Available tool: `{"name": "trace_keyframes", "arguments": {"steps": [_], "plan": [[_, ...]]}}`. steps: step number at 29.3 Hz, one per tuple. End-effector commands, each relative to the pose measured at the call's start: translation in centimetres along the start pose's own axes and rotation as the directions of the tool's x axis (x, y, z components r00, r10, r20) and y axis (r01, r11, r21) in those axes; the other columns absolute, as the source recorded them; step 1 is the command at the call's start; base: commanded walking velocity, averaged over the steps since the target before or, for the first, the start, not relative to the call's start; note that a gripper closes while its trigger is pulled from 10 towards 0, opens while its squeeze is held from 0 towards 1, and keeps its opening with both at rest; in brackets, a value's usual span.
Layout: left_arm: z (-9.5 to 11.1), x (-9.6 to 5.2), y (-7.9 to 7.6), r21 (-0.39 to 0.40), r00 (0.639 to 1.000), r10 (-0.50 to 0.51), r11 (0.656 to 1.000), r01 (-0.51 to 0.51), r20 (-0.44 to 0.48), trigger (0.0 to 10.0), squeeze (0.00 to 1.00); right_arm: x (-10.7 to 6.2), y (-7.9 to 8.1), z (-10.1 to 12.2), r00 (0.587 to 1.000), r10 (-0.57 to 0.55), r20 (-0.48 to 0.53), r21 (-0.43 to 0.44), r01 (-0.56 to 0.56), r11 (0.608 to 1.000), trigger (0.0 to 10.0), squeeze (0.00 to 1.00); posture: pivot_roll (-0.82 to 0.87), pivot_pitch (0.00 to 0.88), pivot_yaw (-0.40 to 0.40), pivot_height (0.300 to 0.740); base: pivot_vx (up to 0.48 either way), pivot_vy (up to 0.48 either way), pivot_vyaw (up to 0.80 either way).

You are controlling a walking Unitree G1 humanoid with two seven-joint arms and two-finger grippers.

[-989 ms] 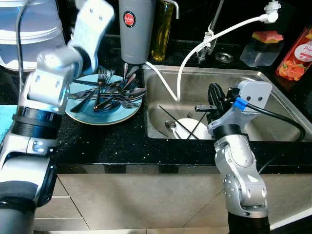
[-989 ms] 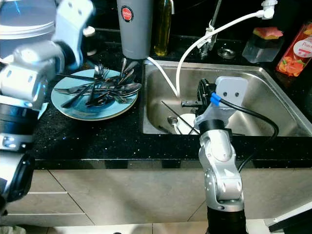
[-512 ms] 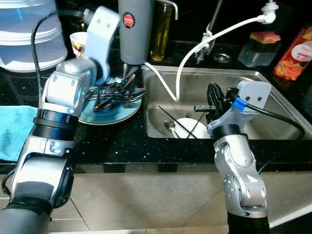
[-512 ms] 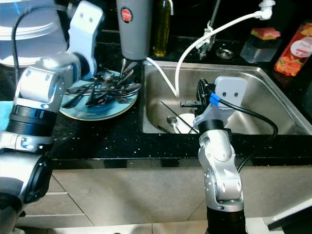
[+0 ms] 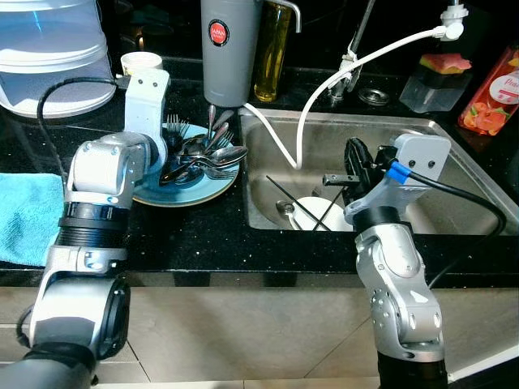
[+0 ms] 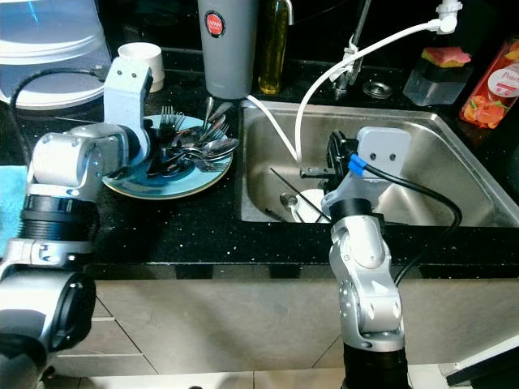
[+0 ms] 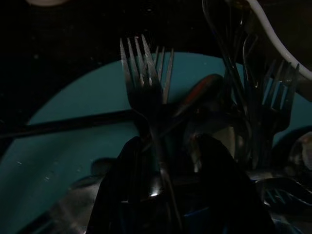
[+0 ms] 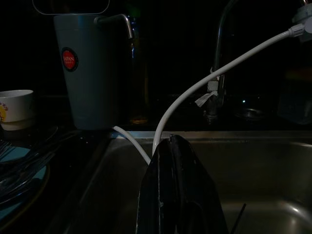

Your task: Kitchen organization

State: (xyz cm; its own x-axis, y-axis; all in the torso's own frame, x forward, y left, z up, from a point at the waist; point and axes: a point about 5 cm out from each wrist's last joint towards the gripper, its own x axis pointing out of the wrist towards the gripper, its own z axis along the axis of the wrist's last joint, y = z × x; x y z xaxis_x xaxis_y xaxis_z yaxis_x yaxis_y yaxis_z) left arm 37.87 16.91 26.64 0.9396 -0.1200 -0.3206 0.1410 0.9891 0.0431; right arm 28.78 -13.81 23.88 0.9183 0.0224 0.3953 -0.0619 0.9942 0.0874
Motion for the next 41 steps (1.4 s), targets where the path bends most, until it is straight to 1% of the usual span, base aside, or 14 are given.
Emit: {"name": "trace_keyframes", "arguments": {"steps": [1,3,4,5,6,8,13,20,26,27,28,34,38,41], "plan": [[-0.6,0.3,-0.3,-0.032,0.999,-0.010,0.999,0.009,-0.034,9.6,0.00,0.0,0.0,-0.2,1.000,0.000,0.001,0.000,0.000,1.000,10.0,0.00,0.23,0.026,-0.062,0.740,0.000,0.000,0.00],[-0.7,0.4,-0.3,-0.043,0.999,-0.011,0.999,0.009,-0.041,9.5,0.00,0.0,0.0,-0.1,1.000,-0.001,0.001,0.000,0.001,1.000,10.0,0.00,0.23,0.026,-0.062,0.740,0.000,0.000,0.00],[-0.9,0.5,-0.3,-0.049,0.999,-0.011,0.999,0.009,-0.046,7.4,0.00,0.0,0.0,-0.1,1.000,-0.002,0.002,-0.001,0.002,1.000,10.0,0.00,0.23,0.026,-0.062,0.740,0.000,0.000,0.00],[-1.0,0.5,-0.3,-0.052,0.999,-0.010,0.999,0.008,-0.050,7.4,0.00,0.0,0.0,-0.1,1.000,-0.003,0.003,-0.001,0.003,1.000,10.0,0.00,0.23,0.026,-0.062,0.740,0.000,0.000,0.00],[-1.2,0.6,-0.3,-0.059,0.998,-0.009,0.998,0.005,-0.058,4.9,0.00,0.0,0.0,-0.1,1.000,-0.004,0.003,-0.001,0.004,1.000,10.0,0.00,0.25,0.035,-0.057,0.740,0.000,0.000,0.00],[-1.4,0.6,-0.2,-0.074,0.997,-0.002,0.997,-0.003,-0.071,4.3,0.00,-0.1,-0.1,-0.1,1.000,-0.006,0.002,0.000,0.006,1.000,10.0,0.00,0.25,0.037,-0.058,0.740,0.000,0.000,0.00],[-1.8,0.7,0.3,-0.099,0.995,0.026,0.994,-0.035,-0.092,0.0,0.00,-0.1,0.0,-0.2,1.000,-0.003,-0.004,0.002,0.003,1.000,10.0,0.00,0.25,0.048,-0.064,0.740,0.000,0.000,0.00],[-1.4,0.7,0.2,-0.083,0.998,0.036,0.996,-0.041,-0.059,0.0,0.00,-0.1,-0.1,-0.1,1.000,-0.003,-0.003,0.001,0.003,1.000,10.0,0.00,0.24,0.053,-0.067,0.740,0.000,0.000,0.00],[0.9,0.3,0.2,-0.090,0.991,0.067,0.994,-0.057,0.112,0.0,0.00,-0.1,-0.1,-0.1,1.000,-0.002,-0.004,0.001,0.002,1.000,10.0,0.00,0.24,0.056,-0.071,0.740,0.000,0.000,0.00],[2.0,-0.1,0.0,-0.062,0.981,0.066,0.997,-0.055,0.180,4.4,0.00,-0.1,-0.1,0.0,1.000,-0.002,-0.003,0.001,0.002,1.000,10.0,0.00,0.24,0.059,-0.075,0.740,0.000,0.000,0.00],[3.3,-0.6,-0.4,-0.039,0.966,0.041,0.999,-0.032,0.256,10.0,0.00,0.0,-0.1,0.0,1.000,-0.001,-0.003,0.001,0.001,1.000,10.0,0.00,0.23,0.059,-0.077,0.740,0.000,0.000,0.00],[6.2,-1.9,-2.5,0.043,0.920,-0.102,0.995,0.093,0.378,10.0,0.00,0.1,0.0,0.2,1.000,0.004,0.003,0.001,-0.004,1.000,10.0,0.00,0.22,0.060,-0.073,0.740,0.000,0.000,0.00],[6.7,-1.7,-3.3,0.024,0.926,-0.111,0.994,0.110,0.360,10.0,0.00,0.1,-0.1,0.2,1.000,-0.003,0.005,0.000,0.003,1.000,10.0,0.00,0.22,0.061,-0.067,0.740,0.000,0.000,0.00],[5.1,-0.9,-3.2,0.008,0.968,-0.081,0.997,0.081,0.239,10.0,0.00,-0.1,0.0,0.1,1.000,-0.006,0.001,0.001,0.006,1.000,10.0,0.00,0.22,0.063,-0.065,0.740,0.000,0.000,0.00]]}}
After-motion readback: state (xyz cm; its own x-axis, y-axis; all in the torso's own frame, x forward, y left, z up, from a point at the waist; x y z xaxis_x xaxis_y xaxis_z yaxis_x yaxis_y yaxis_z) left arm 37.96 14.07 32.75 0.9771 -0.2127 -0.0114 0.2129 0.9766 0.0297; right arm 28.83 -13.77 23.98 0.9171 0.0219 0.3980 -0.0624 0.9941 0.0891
